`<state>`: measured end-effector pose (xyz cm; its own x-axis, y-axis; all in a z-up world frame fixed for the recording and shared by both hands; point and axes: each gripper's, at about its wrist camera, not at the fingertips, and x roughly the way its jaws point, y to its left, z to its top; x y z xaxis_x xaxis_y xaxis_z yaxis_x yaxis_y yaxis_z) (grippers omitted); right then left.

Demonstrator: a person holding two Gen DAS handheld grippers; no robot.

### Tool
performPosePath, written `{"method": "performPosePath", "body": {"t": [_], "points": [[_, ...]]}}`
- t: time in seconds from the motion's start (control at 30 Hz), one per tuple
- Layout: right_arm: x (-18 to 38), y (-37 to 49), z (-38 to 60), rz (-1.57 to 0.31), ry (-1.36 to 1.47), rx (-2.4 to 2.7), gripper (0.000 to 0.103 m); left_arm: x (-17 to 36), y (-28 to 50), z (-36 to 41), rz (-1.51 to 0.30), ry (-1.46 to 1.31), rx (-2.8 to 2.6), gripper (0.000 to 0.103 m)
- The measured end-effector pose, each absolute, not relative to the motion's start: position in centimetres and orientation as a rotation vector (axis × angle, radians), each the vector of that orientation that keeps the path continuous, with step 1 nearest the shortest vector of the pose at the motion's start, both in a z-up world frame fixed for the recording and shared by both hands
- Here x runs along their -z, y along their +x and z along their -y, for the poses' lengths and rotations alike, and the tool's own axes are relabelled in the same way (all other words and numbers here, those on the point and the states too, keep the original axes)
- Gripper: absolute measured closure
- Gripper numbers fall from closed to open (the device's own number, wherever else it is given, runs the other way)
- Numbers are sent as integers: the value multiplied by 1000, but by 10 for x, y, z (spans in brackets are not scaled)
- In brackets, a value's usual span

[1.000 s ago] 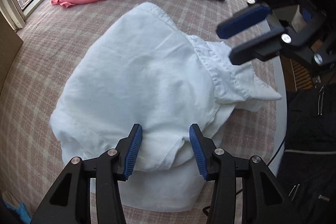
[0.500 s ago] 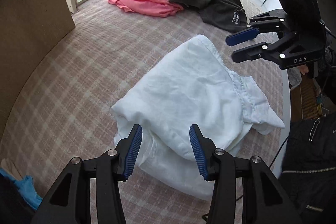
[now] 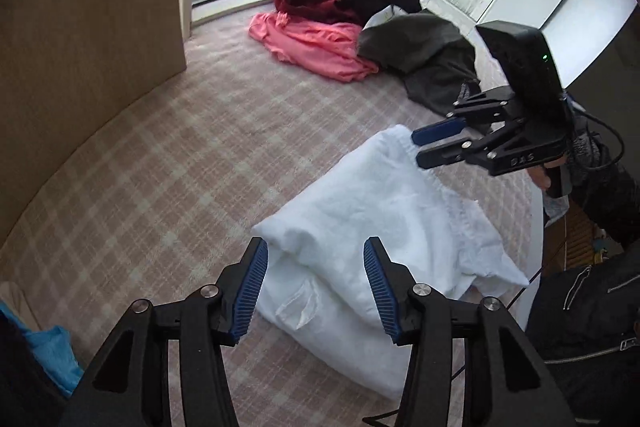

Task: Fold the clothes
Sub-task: 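Move both open grippers to the sides of the folded white shirt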

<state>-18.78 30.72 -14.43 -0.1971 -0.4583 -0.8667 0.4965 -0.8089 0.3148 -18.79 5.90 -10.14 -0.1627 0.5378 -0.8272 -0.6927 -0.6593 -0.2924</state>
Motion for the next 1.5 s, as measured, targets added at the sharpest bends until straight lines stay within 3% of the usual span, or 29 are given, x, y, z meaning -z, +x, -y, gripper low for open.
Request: {"method": "performPosePath", "body": {"t": [0.13, 0.17, 0.2, 0.23, 0.5, 0.6, 0.67, 0.73, 0.83, 0.9, 1.13, 1.2, 1.23, 1.33, 1.37, 1.43, 1.5], "points": [[162, -184, -298, -144, 1495, 2045, 99, 126, -198, -103, -273, -1291, -1846, 59], [166, -184, -301, -166, 1509, 2059, 99, 141, -200, -107, -316, -1350, -1848, 68], [167, -184, -308, -184, 1520, 2084, 99, 156, -201, -108, -353, -1403, -1849, 85], [168, -184, -316, -203, 1531, 2110, 99, 168, -201, -105, -364, -1435, -1857, 93], [167, -213, -330, -183, 1518, 2191, 99, 130, -203, -83, -264, -1358, -1986, 94], [186, -225, -333, -190, 1589, 2168, 100, 146, -204, -92, -354, -1410, -1956, 86], [178, -224, -344, -132, 1596, 2197, 100, 164, -205, -98, -422, -1470, -1917, 86], [159, -212, -348, -152, 1549, 2244, 96, 153, -199, -91, -348, -1453, -1951, 90], [142, -183, -341, -22, 1496, 2127, 96, 118, -180, -89, -234, -1351, -1986, 90], [146, -163, -324, -23, 1480, 2078, 95, 106, -160, -100, -247, -1293, -1930, 83], [202, -111, -299, -91, 1593, 1972, 95, 166, -123, -109, -339, -1445, -1845, 80], [193, -104, -308, -42, 1585, 2015, 95, 159, -120, -96, -248, -1458, -1877, 80], [184, -102, -315, -13, 1579, 2048, 92, 150, -117, -86, -214, -1473, -1916, 80], [157, -88, -336, 29, 1540, 2187, 55, 120, -101, -46, -107, -1464, -2126, 64], [151, -82, -341, 23, 1530, 2238, 53, 120, -95, -40, -72, -1473, -2156, 59], [143, -74, -351, 73, 1507, 2309, 53, 119, -82, -27, -2, -1489, -2215, 57], [141, -73, -356, 186, 1490, 2291, 53, 117, -70, -14, 71, -1505, -2272, 46]]}}
